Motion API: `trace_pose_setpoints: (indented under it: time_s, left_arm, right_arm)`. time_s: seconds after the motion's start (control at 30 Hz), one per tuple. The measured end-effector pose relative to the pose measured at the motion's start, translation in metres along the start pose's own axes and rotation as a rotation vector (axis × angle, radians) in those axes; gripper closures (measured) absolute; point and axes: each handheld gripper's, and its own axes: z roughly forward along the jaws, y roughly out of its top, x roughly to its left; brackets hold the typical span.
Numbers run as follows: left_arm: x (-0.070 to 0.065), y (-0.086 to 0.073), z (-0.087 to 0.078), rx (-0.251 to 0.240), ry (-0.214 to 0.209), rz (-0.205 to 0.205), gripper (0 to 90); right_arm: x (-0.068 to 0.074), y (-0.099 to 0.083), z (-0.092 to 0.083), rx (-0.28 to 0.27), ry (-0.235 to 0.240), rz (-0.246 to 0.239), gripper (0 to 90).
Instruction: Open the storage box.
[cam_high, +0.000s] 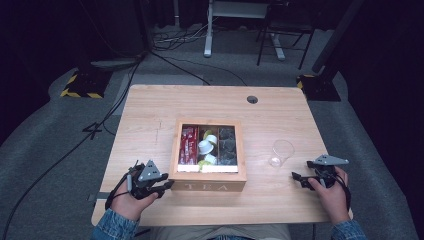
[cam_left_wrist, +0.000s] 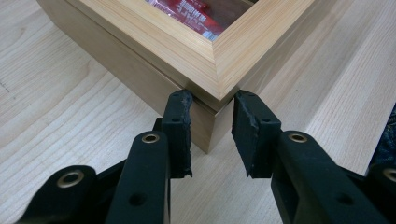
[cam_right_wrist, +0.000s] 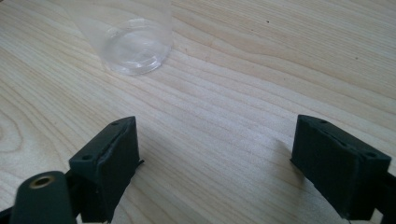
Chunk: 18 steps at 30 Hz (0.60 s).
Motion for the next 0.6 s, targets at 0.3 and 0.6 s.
trace_pose_setpoints:
  time_s: [0.3,0.6]
  left_arm:
    - [0.000,0.007,-0.007,-0.016,0.002,-0.005,67.7]
    - [0.002,0.015,-0.016,-0.067,0.006,-0.020,66.8]
  right_arm:
    - [0.003,0.002,-0.007,-0.023,0.003,0.030,20.6]
    - [0.025,0.026,-0.034,-0.064,0.021,-0.002,28.2]
